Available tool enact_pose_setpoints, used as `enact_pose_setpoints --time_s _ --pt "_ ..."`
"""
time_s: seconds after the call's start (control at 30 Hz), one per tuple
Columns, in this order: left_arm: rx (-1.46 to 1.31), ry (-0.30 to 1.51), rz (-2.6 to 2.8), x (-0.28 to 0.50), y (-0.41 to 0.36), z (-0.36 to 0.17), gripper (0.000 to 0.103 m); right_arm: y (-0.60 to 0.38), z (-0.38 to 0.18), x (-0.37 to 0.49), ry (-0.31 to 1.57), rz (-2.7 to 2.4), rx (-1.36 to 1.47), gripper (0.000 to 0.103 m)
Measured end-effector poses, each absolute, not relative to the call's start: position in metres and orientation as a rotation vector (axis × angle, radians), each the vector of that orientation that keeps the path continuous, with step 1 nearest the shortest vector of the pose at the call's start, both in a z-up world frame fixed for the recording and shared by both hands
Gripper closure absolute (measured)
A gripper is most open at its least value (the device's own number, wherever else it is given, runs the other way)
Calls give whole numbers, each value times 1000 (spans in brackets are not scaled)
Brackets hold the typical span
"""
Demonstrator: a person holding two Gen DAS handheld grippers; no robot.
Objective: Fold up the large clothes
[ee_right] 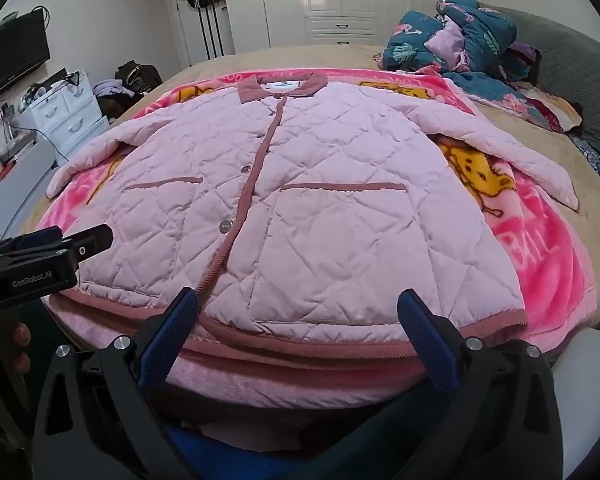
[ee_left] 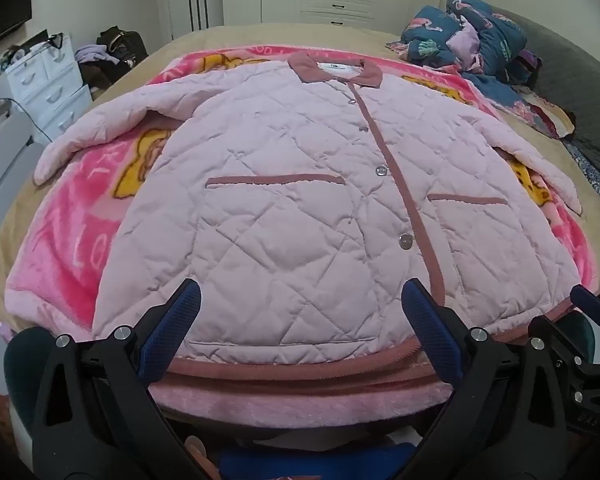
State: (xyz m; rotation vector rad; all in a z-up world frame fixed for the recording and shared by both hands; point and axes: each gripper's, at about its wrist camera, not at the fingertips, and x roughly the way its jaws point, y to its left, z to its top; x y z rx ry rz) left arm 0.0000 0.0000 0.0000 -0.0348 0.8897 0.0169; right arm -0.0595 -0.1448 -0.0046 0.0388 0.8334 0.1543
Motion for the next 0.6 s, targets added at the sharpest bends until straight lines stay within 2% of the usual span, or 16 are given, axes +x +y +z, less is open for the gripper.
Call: enact_pose_setpoints --time_s 0.6 --pt "-51 884 2 2 -3 -3 9 -145 1 -60 836 140 53 4"
